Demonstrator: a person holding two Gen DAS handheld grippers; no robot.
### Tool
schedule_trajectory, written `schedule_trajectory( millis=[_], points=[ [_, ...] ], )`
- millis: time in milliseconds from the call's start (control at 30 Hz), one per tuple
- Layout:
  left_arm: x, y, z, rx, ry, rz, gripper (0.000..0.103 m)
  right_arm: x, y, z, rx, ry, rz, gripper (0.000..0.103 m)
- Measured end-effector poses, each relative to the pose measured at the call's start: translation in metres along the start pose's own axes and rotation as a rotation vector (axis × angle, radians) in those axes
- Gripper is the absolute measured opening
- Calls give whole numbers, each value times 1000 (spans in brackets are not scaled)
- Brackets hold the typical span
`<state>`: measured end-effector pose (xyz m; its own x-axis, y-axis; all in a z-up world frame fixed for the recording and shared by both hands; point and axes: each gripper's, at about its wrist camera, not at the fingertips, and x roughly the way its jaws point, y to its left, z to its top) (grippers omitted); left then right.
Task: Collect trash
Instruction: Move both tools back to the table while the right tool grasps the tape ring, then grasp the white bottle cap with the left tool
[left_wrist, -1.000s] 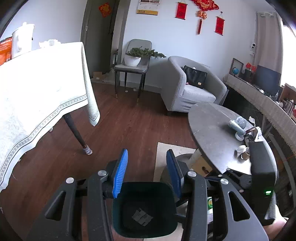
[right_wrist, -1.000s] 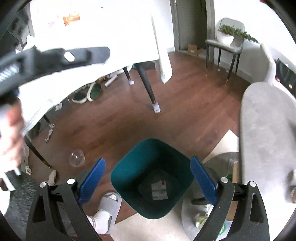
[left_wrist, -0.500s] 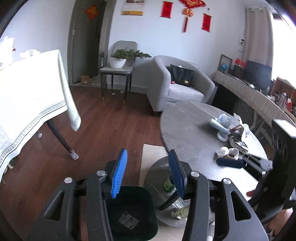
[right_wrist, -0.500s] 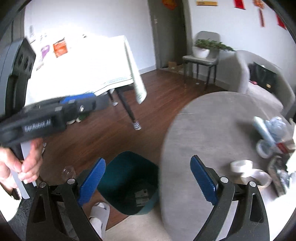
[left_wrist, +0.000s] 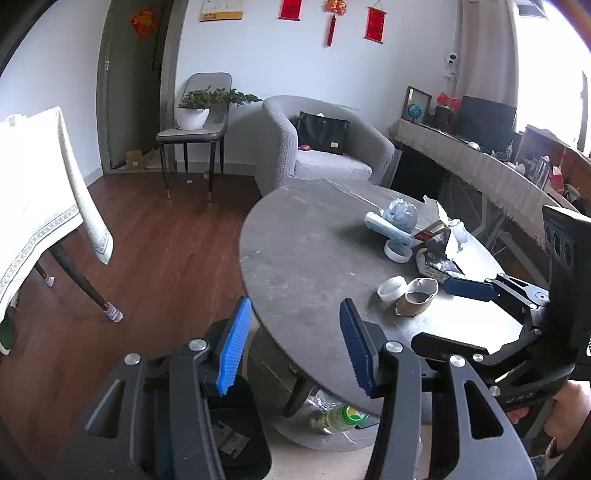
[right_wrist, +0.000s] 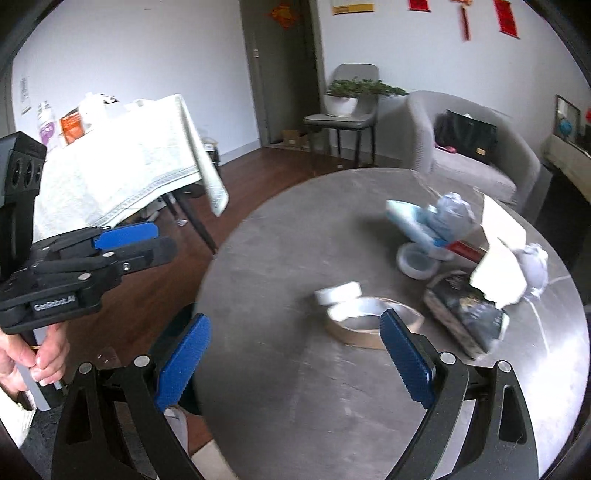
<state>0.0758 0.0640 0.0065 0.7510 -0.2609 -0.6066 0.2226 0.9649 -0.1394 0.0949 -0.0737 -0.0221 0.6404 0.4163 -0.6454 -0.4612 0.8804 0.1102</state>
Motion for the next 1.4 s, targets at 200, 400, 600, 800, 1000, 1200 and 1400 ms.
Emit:
schedule_trajectory(
  millis=[200,400,600,800,1000,1200,1400],
  points=[
    [17,-13,1,16,21,-15,54,5,-19,-6,21,14,-68,93],
    [31,-24,4,44,41,-47,54,18,-32,-4,43,51,-95,93],
    [48,-34,7,62,60,-67,54,32,-40,-1,55,89,-86,79],
    [64,-40,10,69,79,-94,54,35,-44,-2,32,116,-85,66],
    [79,-52,11,80,113,-150,53,23,-60,-2,46,112,-53,65],
    [86,-66,8,102,132,-182,53,-5,-72,-1,66,59,-47,65],
    [95,-83,6,121,142,-188,52,-22,-88,-1,97,8,-61,65]
  ],
)
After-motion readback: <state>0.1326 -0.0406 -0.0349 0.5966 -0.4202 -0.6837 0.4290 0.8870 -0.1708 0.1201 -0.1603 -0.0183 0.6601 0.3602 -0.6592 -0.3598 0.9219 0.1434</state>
